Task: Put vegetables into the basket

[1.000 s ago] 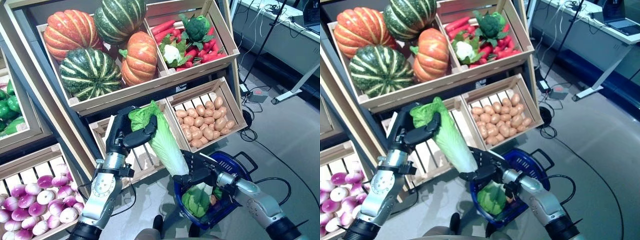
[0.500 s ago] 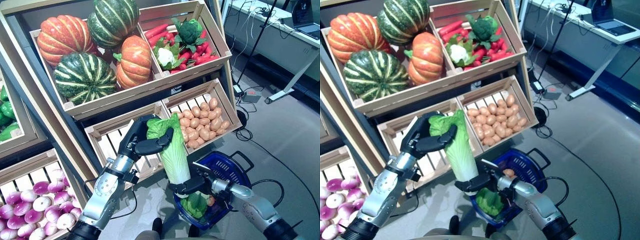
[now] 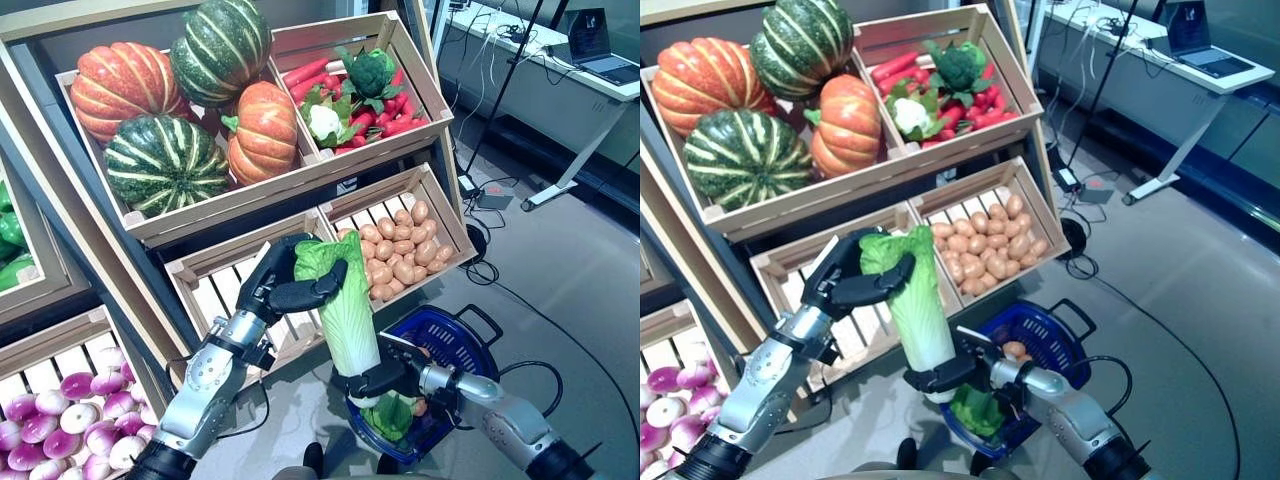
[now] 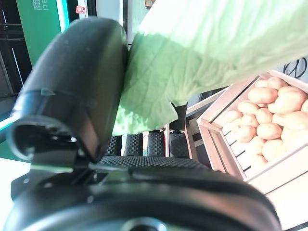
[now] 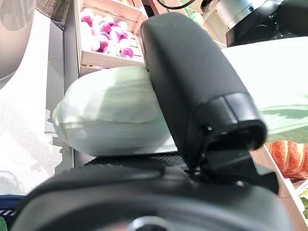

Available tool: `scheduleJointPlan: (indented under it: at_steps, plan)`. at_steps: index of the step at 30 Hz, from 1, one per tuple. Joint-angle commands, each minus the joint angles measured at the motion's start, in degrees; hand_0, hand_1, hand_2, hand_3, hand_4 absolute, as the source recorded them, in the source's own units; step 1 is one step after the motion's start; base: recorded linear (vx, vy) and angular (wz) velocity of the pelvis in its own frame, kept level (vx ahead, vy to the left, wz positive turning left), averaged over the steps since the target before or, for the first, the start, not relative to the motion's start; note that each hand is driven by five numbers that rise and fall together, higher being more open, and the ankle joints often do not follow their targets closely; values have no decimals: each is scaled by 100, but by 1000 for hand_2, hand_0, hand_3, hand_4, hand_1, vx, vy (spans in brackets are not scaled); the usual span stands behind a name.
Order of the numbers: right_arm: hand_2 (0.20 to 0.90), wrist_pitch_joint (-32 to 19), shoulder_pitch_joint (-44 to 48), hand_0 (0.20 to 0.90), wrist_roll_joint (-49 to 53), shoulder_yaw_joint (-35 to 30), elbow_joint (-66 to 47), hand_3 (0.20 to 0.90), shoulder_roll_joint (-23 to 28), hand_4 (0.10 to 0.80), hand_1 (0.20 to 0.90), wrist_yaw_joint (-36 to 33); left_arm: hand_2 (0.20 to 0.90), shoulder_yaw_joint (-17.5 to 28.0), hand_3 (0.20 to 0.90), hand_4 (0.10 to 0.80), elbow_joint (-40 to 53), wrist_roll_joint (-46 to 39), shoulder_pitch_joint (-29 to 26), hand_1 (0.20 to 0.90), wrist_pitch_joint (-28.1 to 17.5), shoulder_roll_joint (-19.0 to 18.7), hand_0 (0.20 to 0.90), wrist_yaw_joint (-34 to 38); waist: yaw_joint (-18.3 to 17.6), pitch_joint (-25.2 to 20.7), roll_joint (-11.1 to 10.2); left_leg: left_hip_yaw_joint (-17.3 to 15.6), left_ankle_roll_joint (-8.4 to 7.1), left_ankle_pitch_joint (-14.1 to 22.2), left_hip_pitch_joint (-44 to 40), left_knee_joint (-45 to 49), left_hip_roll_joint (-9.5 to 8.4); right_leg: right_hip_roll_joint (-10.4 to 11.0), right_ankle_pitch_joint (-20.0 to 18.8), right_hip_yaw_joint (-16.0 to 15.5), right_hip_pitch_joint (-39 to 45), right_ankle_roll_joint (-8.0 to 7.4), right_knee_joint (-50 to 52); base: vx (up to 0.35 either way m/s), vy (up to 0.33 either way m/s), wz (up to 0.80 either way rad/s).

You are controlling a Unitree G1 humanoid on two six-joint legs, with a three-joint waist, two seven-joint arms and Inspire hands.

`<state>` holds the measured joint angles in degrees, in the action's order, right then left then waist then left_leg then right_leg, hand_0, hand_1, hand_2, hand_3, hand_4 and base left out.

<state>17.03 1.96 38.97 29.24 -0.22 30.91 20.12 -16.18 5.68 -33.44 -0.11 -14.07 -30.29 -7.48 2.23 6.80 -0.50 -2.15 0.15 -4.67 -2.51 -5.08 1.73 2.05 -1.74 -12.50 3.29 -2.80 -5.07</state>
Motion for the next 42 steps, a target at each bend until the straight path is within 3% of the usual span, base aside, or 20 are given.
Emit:
scheduleJointPlan:
  at_steps: [1, 9, 14, 17, 21, 27, 34, 39, 42]
  plan:
    - [300, -685, 205, 300, 859, -705, -194, 300, -232, 400, 300, -583, 900, -190, 900, 800, 612, -244, -441, 900, -538, -6, 900, -435, 18, -402, -165, -6, -160, 485, -115, 8, 6, 412, -114, 73, 95, -377, 7, 0, 0, 0]
    - [300, -1089, -118, 300, 879, -1499, -307, 300, -96, 400, 300, -1089, 900, 152, 900, 800, 667, -673, -224, 900, -255, 1, 900, -561, -77, -294, -179, -69, -137, 502, -130, 8, 29, 344, -124, 178, 41, -353, 7, -40, -22, -6]
    - [300, -1647, -292, 300, 1027, -1968, -211, 300, -191, 400, 300, -1209, 900, 274, 900, 800, 619, -989, -194, 900, -182, 42, 900, -587, -138, -124, -181, -24, -143, 431, 56, 8, 43, 270, -117, 172, -56, -307, 7, -117, -61, -4]
    - [300, -2091, -237, 300, 1226, -2152, -185, 300, -290, 400, 300, -1549, 900, 262, 900, 800, 553, -946, -379, 900, -370, 50, 900, -355, -192, 110, -185, -35, -132, 397, 264, 8, 43, 200, -161, 233, -273, -271, 7, -224, -86, -3]
    - [300, -2796, -9, 300, 1595, -2431, 68, 300, -500, 400, 300, -1729, 900, 465, 900, 800, 502, -718, -660, 900, -823, 74, 900, -170, -230, 778, -132, -59, -100, 239, 618, 43, 69, 96, -40, 353, -800, -147, 483, -274, -62, -5]
    - [300, -3560, 395, 300, 1708, -2770, 595, 300, -784, 400, 300, -1831, 900, 665, 900, 800, 401, -147, -1063, 900, -1467, 63, 900, 416, -254, 1603, -17, -42, -185, 196, 1724, 987, -8, 94, 130, 305, -1679, -25, 1319, -216, -29, 1]
    - [300, -3876, 1206, 300, 2909, -3061, 1803, 300, -775, 400, 300, -1576, 900, 933, 900, 800, 352, 137, -1615, 900, -2106, 88, 900, 1102, -93, 2294, 109, -61, -190, 358, 3030, 1916, -145, 210, 339, 172, -2821, 61, 2177, -136, -15, 7]
    - [300, -3761, 1900, 300, 3133, -3027, 2450, 300, -689, 400, 300, -1897, 900, 1000, 900, 800, 403, 531, -1990, 900, -2482, 92, 900, 1481, 37, 2299, 113, 62, -140, 491, 4005, 2609, -211, 402, 446, 159, -3870, 101, 2951, -65, 6, 15]
    - [300, -3515, 2317, 300, 3365, -2981, 2918, 300, -643, 400, 300, -1904, 900, 953, 900, 800, 384, 786, -2299, 900, -2420, 151, 900, 1798, 85, 2299, 134, 72, -105, 581, 4434, 2928, -242, 484, 511, 164, -4352, 123, 3283, -20, 26, 17]
